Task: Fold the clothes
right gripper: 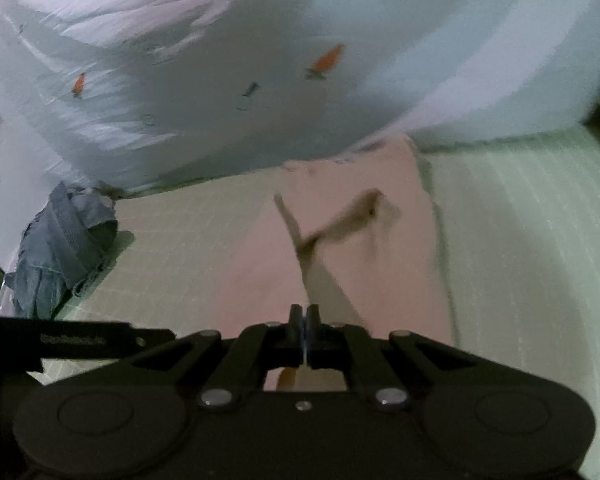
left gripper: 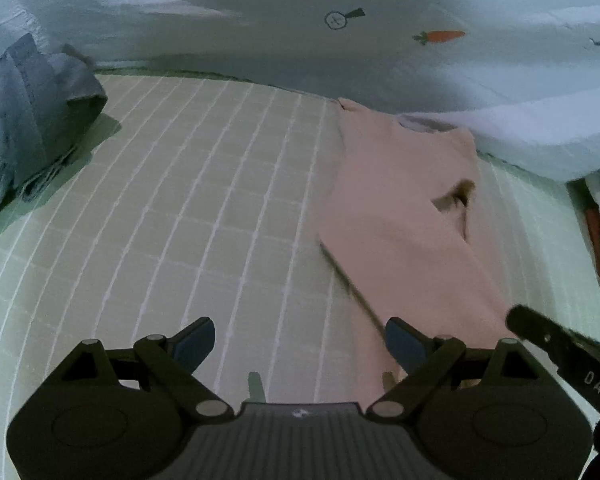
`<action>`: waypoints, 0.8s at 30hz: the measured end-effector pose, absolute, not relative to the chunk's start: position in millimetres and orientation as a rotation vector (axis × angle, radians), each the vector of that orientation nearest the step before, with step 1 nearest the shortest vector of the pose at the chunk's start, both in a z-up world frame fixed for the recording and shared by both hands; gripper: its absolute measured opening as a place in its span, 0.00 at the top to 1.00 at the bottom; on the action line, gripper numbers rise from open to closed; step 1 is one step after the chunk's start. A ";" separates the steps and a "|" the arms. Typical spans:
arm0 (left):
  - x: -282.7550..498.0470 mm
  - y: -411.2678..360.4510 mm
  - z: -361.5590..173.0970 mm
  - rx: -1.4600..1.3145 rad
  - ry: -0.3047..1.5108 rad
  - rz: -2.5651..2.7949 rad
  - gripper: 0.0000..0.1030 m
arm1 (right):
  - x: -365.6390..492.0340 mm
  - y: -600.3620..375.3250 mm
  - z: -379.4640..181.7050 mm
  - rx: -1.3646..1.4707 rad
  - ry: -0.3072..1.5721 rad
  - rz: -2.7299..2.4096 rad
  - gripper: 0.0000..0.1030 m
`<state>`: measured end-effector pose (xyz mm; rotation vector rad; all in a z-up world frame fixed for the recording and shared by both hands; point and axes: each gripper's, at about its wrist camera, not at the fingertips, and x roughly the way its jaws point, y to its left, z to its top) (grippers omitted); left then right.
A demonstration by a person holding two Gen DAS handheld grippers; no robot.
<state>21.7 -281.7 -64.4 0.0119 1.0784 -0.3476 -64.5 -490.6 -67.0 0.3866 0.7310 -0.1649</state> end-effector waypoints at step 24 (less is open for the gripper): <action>-94.2 -267.1 -85.1 0.101 1.192 -0.398 0.11 | -200.6 -484.0 -103.6 0.457 0.854 -0.363 0.99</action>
